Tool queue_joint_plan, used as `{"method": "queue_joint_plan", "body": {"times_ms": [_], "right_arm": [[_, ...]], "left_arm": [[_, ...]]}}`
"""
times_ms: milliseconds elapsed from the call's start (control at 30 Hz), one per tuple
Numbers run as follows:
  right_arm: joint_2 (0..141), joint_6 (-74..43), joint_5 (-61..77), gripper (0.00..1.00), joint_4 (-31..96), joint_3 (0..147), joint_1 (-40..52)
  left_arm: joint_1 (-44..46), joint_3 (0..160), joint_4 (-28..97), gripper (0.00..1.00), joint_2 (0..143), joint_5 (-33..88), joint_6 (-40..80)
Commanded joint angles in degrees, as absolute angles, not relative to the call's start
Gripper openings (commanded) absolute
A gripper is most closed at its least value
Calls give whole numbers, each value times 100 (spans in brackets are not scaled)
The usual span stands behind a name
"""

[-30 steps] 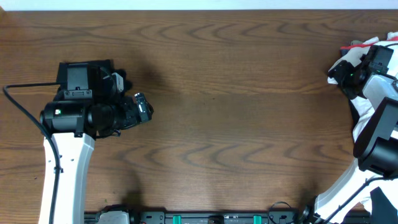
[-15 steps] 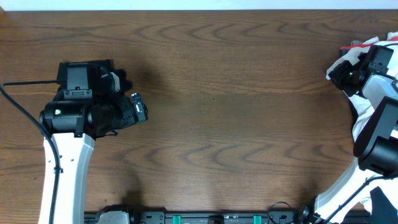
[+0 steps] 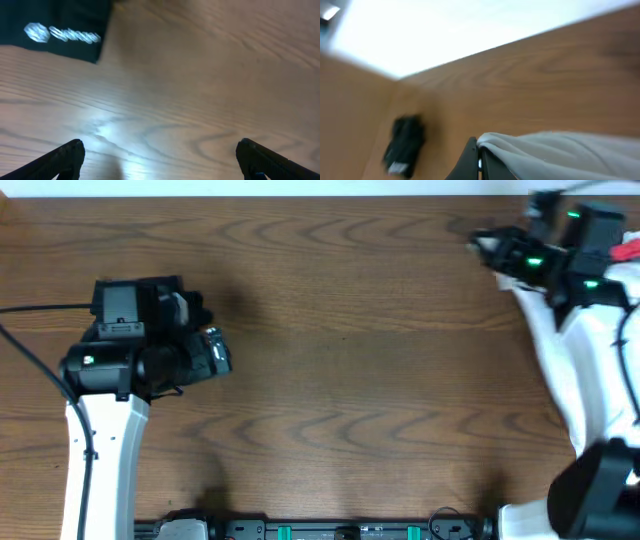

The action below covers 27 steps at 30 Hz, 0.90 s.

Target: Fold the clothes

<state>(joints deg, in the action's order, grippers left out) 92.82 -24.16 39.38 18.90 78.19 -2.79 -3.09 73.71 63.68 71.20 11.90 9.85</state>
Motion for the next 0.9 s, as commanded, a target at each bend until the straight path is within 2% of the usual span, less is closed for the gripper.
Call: {"method": "queue_joint_plan", "body": {"times_ms": [0, 167, 533, 567, 633, 733, 800, 867], "right_arm": [[9290, -2244, 4064, 1, 1981, 7832, 580], [9474, -2241, 3140, 1, 2274, 7830, 1981], [9832, -1472, 2650, 2, 2080, 7830, 4650], [9848, -1315, 2556, 5, 2106, 7830, 4904], [9845, -1007, 2443, 25, 2196, 7832, 5155], [9769, -888, 1844, 28, 2368, 7832, 5266], [9684, -891, 1385, 49, 2421, 7832, 5162], [9546, -915, 985, 60, 2482, 7832, 4932]], "left_arm": [[-508, 7994, 6361, 99, 6860, 674, 858], [-845, 8746, 6357, 98, 6589, 309, 854], [-1000, 8971, 6375, 98, 6386, 220, 766], [-1000, 8971, 6377, 98, 6399, 209, 766], [-1000, 8971, 6375, 98, 6434, 209, 766], [-1000, 8969, 6388, 98, 6521, 209, 766], [-1000, 8969, 6410, 98, 6626, 211, 768], [-998, 8969, 6438, 98, 6785, 266, 770]]}}
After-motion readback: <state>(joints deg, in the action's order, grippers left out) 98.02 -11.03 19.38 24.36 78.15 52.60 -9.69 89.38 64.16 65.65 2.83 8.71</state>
